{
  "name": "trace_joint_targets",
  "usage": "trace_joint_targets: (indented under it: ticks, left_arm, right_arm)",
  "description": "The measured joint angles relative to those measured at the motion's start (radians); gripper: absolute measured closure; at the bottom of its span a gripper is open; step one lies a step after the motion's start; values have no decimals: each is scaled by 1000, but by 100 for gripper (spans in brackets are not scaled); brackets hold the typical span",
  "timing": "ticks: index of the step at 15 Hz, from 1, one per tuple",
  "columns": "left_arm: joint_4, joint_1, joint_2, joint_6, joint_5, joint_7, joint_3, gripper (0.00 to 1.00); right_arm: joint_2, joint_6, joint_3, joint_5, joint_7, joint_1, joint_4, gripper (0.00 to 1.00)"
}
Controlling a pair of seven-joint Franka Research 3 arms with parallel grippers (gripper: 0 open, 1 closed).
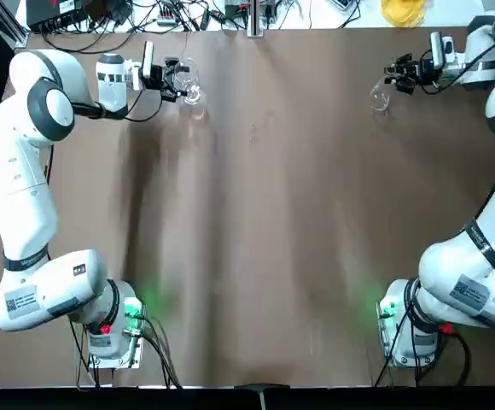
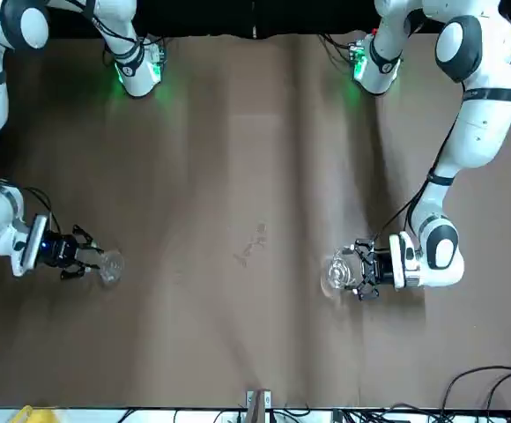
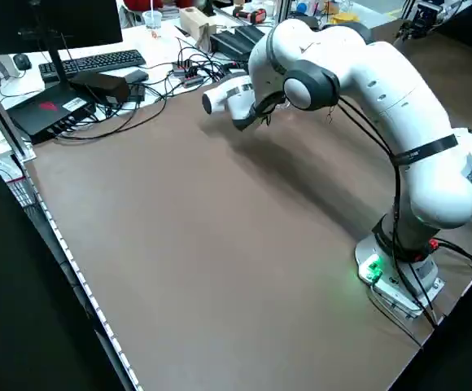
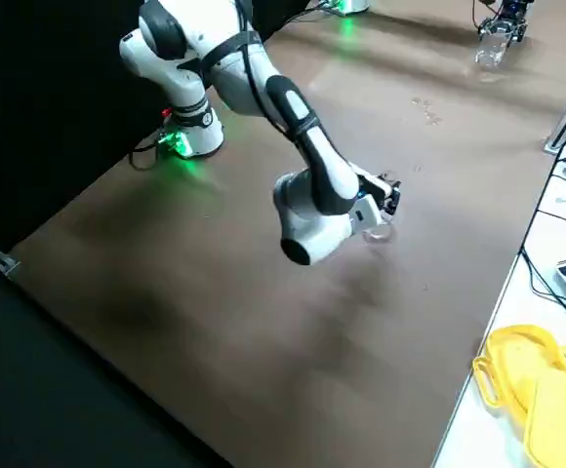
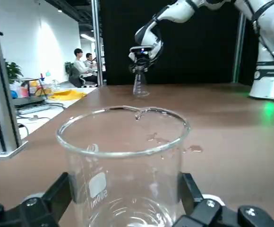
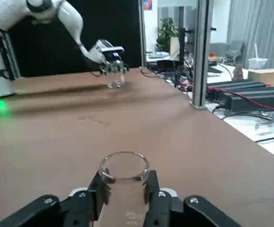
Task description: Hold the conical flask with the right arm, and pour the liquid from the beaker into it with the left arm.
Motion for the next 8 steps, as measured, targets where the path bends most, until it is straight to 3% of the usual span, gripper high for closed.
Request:
trace_joint_targets:
  ticks: [4,8]
  left_arm:
    - [15,-24,59,79,-41,30,2,4]
    - [23,-28,67,97,-58,30,3,4]
  right_arm:
    - [18,-66,0,-57,2,-82,-7,61]
    - [56,-75,0,-65,-54,-116,-7,61]
